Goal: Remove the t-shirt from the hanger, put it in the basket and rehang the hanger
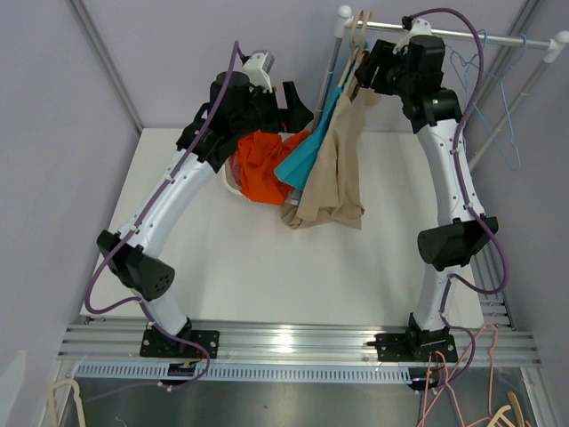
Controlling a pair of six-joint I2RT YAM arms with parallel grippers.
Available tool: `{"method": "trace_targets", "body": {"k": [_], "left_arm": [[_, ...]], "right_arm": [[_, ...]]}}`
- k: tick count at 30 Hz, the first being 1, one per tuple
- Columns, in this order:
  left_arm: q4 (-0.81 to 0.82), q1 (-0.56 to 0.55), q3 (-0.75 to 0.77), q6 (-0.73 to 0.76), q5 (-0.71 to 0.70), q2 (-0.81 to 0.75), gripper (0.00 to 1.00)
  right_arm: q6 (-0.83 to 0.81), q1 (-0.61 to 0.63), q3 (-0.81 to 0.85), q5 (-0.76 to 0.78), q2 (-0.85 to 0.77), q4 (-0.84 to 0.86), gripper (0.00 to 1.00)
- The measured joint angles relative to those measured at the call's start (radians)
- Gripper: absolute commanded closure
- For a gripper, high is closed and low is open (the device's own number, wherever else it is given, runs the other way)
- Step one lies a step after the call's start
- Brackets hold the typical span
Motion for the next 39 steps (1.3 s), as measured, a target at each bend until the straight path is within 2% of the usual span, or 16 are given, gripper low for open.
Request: {"method": "trace_targets", "body": {"k": [4,10,17,25,31,39], "left_arm": [[0.0,0.0,0.0,0.018,-0.001,0.0,0.01],[-0.001,0.0,0.0,0.035,-0.018,-0.003,0.01],[-0.001,0.0,0.0,0.04,-0.021,-0.013,0.01],[0.0,-0.014,0.01,0.04,0.0,-0.013,0.01],[-0.003,-0.049,0.054,0.051,0.0,-0.013,0.0],[-0.007,-0.057,0.071,0.066,0.0,-0.013,0.0]], "right_arm": [[-0.038,0.068,-0.032,0.063,-0.01,0.044,0.38],[-0.103,0.172,-0.174,0.206,-0.08,0.102,0.38],[-0.143,0.22,-0.179,0.349,-0.085,0.118,0.4],[-0.166,0.262,-0.219,0.474,-0.175,0.142,0.39],[-0.184,0.268,-0.13,0.486,-0.171,0.144,0.39],[-0.212,0.255,0.038,0.499,-0.031,0.144,0.39]]}}
